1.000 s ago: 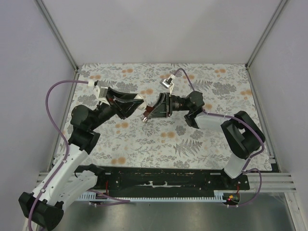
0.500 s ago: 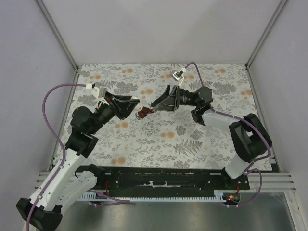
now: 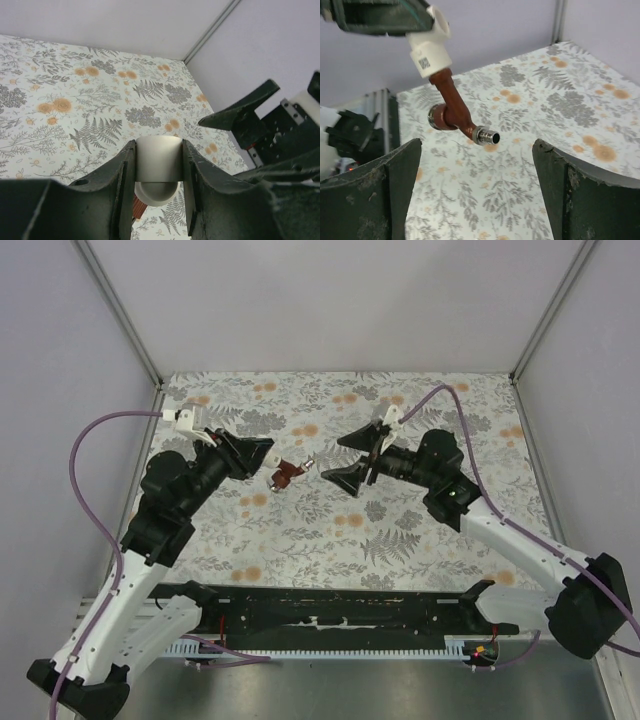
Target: Install the water faucets
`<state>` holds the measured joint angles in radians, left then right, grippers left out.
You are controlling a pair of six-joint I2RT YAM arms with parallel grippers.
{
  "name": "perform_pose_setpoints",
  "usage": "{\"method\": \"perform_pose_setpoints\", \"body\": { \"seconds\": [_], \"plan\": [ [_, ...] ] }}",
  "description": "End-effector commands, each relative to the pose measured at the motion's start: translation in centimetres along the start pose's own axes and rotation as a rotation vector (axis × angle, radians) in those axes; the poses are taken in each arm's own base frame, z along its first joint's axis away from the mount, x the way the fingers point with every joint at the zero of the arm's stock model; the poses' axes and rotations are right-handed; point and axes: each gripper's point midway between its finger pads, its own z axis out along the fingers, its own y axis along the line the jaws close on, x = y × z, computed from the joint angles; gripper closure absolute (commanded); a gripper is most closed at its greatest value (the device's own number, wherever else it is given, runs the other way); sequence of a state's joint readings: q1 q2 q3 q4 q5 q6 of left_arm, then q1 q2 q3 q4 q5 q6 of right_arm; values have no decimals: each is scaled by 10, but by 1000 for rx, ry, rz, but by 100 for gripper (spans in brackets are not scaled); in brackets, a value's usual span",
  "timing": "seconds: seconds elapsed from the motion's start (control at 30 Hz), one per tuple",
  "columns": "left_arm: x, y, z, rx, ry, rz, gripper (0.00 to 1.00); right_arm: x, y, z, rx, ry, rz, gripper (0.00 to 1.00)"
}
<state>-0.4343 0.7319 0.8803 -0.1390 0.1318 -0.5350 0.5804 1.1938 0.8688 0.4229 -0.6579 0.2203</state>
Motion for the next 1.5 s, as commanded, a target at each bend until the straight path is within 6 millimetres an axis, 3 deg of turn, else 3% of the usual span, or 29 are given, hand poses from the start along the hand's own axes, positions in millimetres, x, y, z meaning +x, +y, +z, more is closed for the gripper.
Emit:
{"method": "perform_pose_setpoints", "body": {
  "seconds": [0.0, 0.43, 0.77, 0.93, 1.1, 1.2, 1.43, 1.47],
  "plan": [
    [-23, -7, -1, -40, -34, -90, 98, 36, -14, 2, 174, 145, -392, 2],
    [-16, -14, 5, -27, 24, -189, 98, 32, 13, 37, 291, 10, -1054, 2],
    [-14, -25, 8, 22, 44, -241, 98, 45, 16, 70, 440, -83, -1332, 4],
    [-12, -29, 6, 39, 52, -252, 98, 40, 11, 75, 500, -124, -1267, 14],
    [-11, -27, 7, 39, 58, -236, 98, 28, 17, 71, 498, -220, -1127, 33],
    [-10, -27, 7, 45, 58, -202, 98, 19, 26, 66, 455, -290, -988, 52],
    [-8, -20, 7, 45, 41, -109, 98, 12, 29, 47, 296, -317, -583, 73],
    [-9, -21, 7, 57, 38, -100, 98, 10, 29, 43, 259, -313, -488, 79]
  ]
}}
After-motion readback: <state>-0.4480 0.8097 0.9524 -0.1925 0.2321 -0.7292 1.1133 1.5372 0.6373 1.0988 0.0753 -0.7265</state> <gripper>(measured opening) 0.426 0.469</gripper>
